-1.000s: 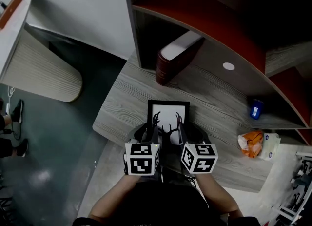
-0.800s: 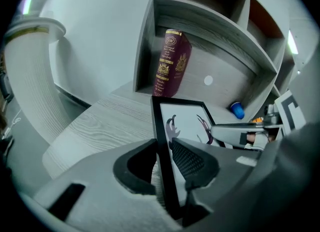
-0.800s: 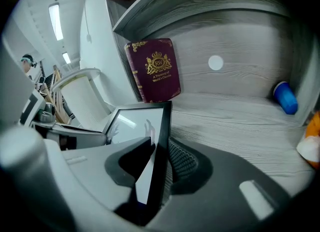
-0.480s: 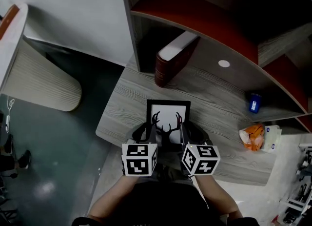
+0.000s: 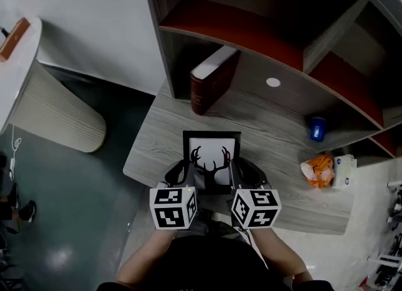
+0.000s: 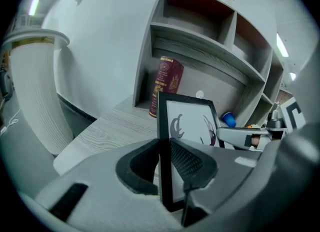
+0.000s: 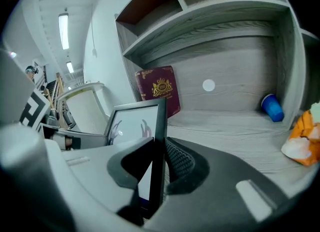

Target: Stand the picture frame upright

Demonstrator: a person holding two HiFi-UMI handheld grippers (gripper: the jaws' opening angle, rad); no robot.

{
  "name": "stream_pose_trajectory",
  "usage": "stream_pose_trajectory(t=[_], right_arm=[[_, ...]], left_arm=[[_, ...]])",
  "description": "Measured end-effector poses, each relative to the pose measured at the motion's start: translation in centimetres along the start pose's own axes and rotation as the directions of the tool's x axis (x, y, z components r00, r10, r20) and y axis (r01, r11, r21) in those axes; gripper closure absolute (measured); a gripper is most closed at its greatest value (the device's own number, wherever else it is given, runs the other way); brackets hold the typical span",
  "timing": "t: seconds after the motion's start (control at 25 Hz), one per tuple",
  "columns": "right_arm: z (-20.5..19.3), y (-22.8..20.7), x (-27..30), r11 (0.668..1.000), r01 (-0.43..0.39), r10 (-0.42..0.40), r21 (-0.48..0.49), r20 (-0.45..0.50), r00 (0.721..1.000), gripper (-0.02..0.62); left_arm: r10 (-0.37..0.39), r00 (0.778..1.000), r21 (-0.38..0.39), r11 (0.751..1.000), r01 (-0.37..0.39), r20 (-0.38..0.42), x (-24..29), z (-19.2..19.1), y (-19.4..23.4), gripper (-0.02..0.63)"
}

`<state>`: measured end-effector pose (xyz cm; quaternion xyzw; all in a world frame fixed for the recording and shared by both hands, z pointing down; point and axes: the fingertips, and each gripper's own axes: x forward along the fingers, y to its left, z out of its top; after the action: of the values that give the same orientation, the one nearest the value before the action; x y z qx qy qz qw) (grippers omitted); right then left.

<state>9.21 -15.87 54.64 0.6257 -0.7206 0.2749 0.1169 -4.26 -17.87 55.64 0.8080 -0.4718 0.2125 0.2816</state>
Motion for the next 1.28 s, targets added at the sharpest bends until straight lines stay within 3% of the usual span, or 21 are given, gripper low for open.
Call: stream_pose_trajectory(t=[1.28], right_arm=[[5.9,2.6,-7.8,0.996,-0.046,0.060,-0.079,0.185,0.981,0.528]], left_arm=[[-0.043,0.978,0.090,0.996,0.025,0.202,-7.7,4.9,-3.7,0.537]])
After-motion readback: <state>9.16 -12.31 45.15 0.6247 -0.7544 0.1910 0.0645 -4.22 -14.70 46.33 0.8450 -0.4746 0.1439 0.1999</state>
